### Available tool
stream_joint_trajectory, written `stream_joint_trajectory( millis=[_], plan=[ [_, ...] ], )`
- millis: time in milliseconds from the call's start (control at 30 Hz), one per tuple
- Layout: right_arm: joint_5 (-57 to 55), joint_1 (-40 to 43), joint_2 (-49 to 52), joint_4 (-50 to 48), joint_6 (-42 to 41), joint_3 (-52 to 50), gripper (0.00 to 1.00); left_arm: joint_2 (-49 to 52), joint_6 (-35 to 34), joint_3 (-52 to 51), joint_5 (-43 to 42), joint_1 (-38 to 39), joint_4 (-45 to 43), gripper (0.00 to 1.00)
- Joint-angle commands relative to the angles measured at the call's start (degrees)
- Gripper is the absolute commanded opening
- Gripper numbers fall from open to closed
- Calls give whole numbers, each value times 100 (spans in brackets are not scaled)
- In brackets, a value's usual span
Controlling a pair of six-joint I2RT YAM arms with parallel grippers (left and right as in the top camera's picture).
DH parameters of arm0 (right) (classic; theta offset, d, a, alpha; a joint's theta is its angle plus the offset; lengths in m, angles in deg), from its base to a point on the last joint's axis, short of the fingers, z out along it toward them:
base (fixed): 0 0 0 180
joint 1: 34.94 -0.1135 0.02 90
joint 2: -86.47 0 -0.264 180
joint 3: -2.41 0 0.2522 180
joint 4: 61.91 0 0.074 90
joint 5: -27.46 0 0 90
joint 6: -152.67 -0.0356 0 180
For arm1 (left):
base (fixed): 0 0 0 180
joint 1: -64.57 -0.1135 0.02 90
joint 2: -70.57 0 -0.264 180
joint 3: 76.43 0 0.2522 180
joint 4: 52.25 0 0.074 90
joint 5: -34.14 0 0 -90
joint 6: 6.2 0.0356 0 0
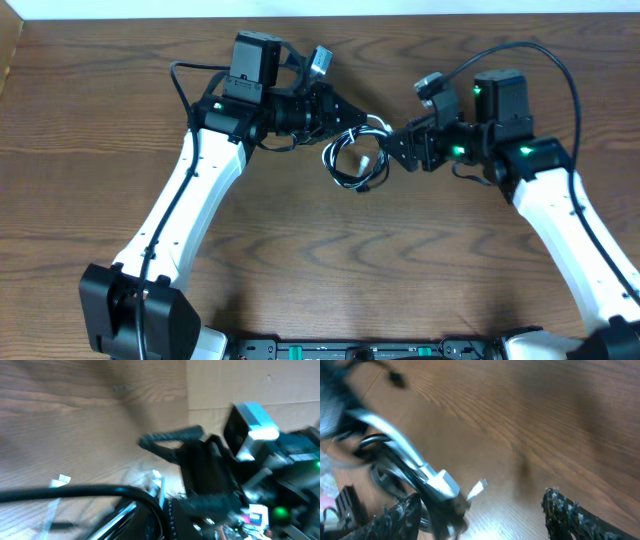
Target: Untangle cables
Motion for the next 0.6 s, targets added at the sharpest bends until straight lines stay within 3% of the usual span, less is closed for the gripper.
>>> stream_joint_trajectory(
  millis=[0,200,300,500,567],
  plan=[
    [-57,-188,295,-280,-511,76,72,-85,-101,70,-549,-39,-35,8],
    [-7,-374,476,-704,-901,76,69,-85,-184,70,-616,-42,-57,7],
    [-144,-393,476,-796,-1023,76,51,-85,-267,70,-940,-46,-358,7],
    [-1580,-273,474,-284,-2398,76,5,-87,-229,70,-1158,-282,-990,8],
    [-1991,-177,474,125,-2955,76,1,-85,330,70,-1021,-391,-1023,7]
  ],
)
